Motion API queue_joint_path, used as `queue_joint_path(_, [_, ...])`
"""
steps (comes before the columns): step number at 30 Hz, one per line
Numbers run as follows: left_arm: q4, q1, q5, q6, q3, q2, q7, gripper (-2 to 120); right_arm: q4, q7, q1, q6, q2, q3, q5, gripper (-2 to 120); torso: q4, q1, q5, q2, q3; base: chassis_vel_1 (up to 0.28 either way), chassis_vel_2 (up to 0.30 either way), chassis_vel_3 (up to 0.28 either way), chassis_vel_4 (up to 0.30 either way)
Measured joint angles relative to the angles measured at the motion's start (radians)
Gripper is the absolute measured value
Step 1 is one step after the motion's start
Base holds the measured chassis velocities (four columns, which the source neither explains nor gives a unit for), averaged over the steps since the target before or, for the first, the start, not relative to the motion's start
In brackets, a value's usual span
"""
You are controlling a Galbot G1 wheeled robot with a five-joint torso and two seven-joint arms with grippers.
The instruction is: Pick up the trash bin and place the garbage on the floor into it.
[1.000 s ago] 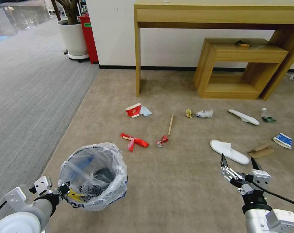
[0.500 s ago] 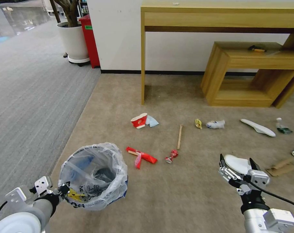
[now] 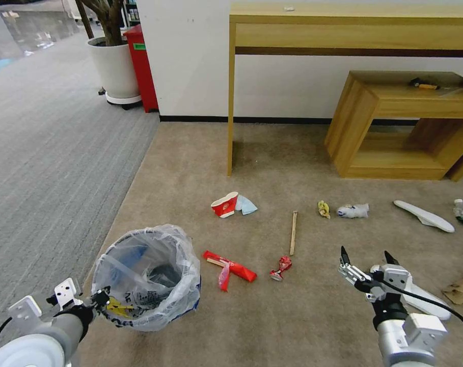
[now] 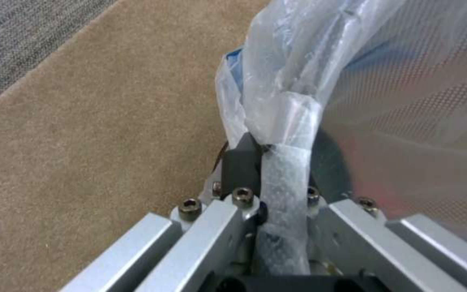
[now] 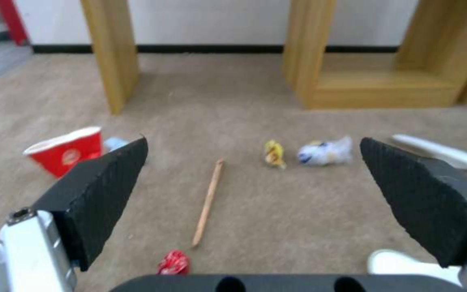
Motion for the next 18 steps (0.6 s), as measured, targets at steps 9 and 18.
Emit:
queue_joint_path(9, [0.059, -0.077, -0.044, 0.010, 0.011, 0.042, -0.030, 0, -0.177, -0.057, 0.204, -0.110, -0.204, -0.087, 0.226, 100, -0.0001, 0.000, 0.0002, 0.000, 0.000, 0.000, 0.000, 0.000, 0.000])
queue_joint_path(18, [0.065, -0.114, -0.085, 0.009, 0.006, 0.042, -0.086, 0, -0.439, -0.167, 0.463, -0.121, -0.474, -0.361, 0.328, 100, -0.0004, 0.000, 0.0000, 0.000, 0.000, 0.000, 0.000, 0.000, 0.000])
